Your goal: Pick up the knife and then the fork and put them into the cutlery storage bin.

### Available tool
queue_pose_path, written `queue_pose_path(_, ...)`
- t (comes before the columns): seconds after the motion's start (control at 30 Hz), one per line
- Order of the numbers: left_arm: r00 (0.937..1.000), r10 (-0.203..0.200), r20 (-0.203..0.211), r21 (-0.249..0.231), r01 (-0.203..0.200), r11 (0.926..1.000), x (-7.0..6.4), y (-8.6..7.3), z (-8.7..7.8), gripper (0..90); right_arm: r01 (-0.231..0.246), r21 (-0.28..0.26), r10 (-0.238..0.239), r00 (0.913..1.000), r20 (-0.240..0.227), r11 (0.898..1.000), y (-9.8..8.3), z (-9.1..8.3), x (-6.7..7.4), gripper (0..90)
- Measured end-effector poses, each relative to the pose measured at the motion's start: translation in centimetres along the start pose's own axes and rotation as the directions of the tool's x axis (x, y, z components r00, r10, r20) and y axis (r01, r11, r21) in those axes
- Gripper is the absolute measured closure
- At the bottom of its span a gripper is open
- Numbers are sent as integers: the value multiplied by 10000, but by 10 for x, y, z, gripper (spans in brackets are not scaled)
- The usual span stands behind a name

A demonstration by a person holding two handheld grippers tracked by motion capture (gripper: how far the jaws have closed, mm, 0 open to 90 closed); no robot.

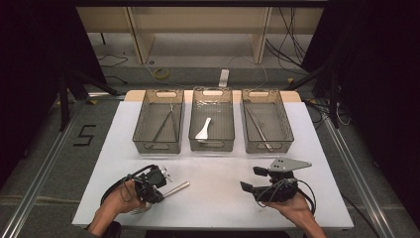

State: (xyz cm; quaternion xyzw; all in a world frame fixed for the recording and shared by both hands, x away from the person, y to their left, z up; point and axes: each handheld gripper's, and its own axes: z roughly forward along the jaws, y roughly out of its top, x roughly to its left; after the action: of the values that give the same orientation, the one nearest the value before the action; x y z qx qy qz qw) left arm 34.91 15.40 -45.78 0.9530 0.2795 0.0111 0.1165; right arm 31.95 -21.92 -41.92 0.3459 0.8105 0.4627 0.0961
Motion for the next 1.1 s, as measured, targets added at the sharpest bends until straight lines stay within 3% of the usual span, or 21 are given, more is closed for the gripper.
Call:
queue_pose_path(0.07, 9997, -220, 85, -271, 222, 9994, 0, 1, -2, 846, 39, 0, -39, 10000, -7, 10000, 0, 0, 0, 289)
queue_pose_path(0.13, 9995, -211, 249, -269, 218, 9994, 0, 1, -3, 846, 37, -12, -37, 10000, -9, 10000, 0, 0, 0, 290)
queue_pose_path(0.27, 9993, -321, 185, -331, 327, 9989, -2, 5, -7, 846, 65, -36, -65, 10000, -44, 10000, 1, 0, 1, 289)
queue_pose_path(0.57, 9976, -149, 683, -264, 167, 9995, -8, 24, -10, 847, 292, -28, -293, 9991, -297, 9996, 2, 3, 6, 289)
queue_pose_path(0.83, 9945, 416, 958, -494, -370, 9981, -15, 50, -14, 846, 1260, 134, -1254, 9913, -392, 9919, 6, 12, 24, 289)
queue_pose_path(1.1, 9907, 953, 966, -510, -907, 9946, -23, 69, -16, 846, 2440, 544, -2417, 9693, -452, 9683, 9, 27, 43, 289)
